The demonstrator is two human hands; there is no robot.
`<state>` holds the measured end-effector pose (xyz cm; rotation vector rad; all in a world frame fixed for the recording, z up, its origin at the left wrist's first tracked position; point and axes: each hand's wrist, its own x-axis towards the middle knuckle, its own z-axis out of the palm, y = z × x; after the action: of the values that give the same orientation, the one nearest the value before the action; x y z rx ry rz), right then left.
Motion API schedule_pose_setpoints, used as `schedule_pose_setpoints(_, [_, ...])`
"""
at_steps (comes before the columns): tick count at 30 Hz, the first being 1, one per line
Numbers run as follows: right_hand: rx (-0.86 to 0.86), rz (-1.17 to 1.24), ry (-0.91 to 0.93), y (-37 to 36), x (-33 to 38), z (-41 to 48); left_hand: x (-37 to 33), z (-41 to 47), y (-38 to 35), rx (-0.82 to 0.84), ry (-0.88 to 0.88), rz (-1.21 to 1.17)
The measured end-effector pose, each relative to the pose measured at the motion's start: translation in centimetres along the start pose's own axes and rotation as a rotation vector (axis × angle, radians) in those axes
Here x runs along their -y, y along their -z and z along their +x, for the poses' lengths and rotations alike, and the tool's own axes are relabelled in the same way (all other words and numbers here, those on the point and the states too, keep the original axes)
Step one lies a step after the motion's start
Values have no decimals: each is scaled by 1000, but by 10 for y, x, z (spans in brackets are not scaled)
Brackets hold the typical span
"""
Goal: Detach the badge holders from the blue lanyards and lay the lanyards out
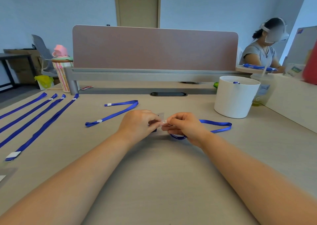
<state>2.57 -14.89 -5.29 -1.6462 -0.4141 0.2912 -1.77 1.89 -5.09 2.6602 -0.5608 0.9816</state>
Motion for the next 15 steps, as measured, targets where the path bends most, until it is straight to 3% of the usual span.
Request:
schedule_pose_setpoints(7, [68, 9, 67, 0, 3, -2, -1, 1, -1, -38, 97, -68])
schedule_pose_setpoints(10, [-16, -137, 168, -2, 5, -4, -6, 2, -2, -40, 157, -132])
schedule_pose_setpoints(15, [-164, -448, 289, -4, 4, -4, -15, 2, -2, -30, 442, -485])
